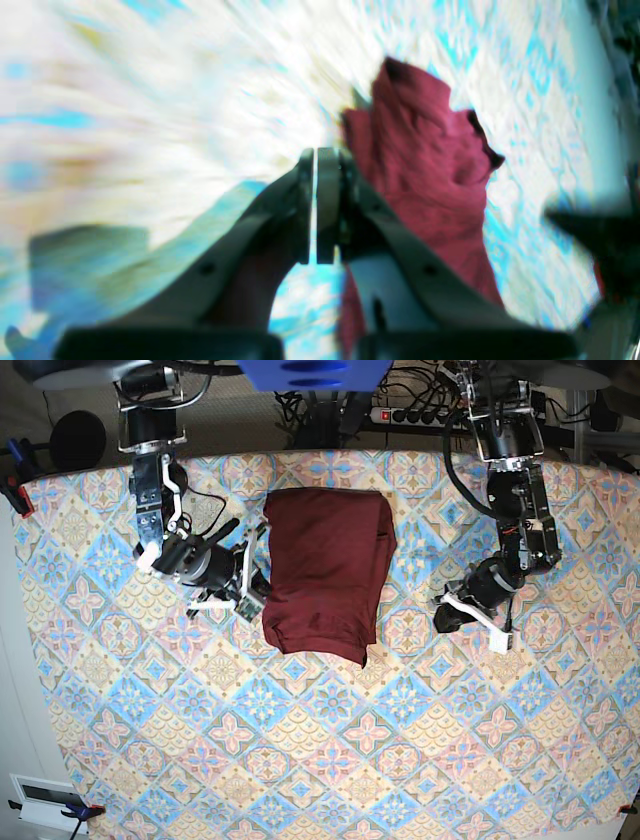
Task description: Layout the t-shirt on the table in an organized manner, then fold the t-shirt properly
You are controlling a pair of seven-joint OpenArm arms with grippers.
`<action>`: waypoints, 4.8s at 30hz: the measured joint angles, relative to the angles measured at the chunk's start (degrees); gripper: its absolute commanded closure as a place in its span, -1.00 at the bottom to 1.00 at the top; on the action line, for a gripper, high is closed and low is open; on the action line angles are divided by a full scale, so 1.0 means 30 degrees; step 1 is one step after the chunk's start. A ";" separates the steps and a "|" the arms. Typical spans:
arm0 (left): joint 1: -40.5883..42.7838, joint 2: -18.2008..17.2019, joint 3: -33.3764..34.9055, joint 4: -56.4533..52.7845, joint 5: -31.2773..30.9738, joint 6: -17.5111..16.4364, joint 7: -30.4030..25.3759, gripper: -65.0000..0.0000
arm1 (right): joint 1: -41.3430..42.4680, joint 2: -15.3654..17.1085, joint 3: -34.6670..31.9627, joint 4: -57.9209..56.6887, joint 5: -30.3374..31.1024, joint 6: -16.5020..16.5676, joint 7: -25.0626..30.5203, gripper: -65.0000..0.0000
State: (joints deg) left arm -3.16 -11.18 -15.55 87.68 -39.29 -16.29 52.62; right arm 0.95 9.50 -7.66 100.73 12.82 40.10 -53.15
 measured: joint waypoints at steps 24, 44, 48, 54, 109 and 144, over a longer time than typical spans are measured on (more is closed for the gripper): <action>0.5209 -0.1443 -0.4962 0.4269 -0.0321 -0.0073 0.0160 0.99 | 0.1734 -0.5763 -0.2637 -0.9493 0.0328 -0.0204 0.3869 1.00; 0.5144 -0.1406 -0.4954 0.4255 -0.0277 -0.0073 0.0189 0.99 | 0.0801 -0.2849 0.0182 -0.9726 0.1843 0.0656 0.5887 1.00; 0.5129 -0.1406 -0.4940 0.4248 -0.0277 -0.0073 0.0182 0.99 | 0.0852 -0.1668 0.0226 -0.9719 0.1894 0.0663 0.6798 1.00; 0.5129 -0.1406 -0.4925 0.4248 -0.0277 -0.0087 0.0182 0.99 | 0.1800 -0.0576 0.0750 -0.9989 0.1734 0.0714 0.6506 1.00; 1.3653 -0.0918 -0.7963 0.9559 -0.0933 -0.0124 0.0189 0.99 | -1.2196 0.0015 1.5161 0.4211 0.9697 -0.0219 0.0291 1.00; 1.4702 0.1625 -0.5668 -0.1982 0.4619 -0.0189 -0.0452 0.99 | -1.1897 0.1115 0.8684 -1.1788 0.0947 -0.0219 0.6572 1.00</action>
State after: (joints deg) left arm 40.95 -6.31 -32.56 81.73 -25.43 -16.86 51.27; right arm -34.74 12.84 18.39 65.36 15.66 39.44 -33.43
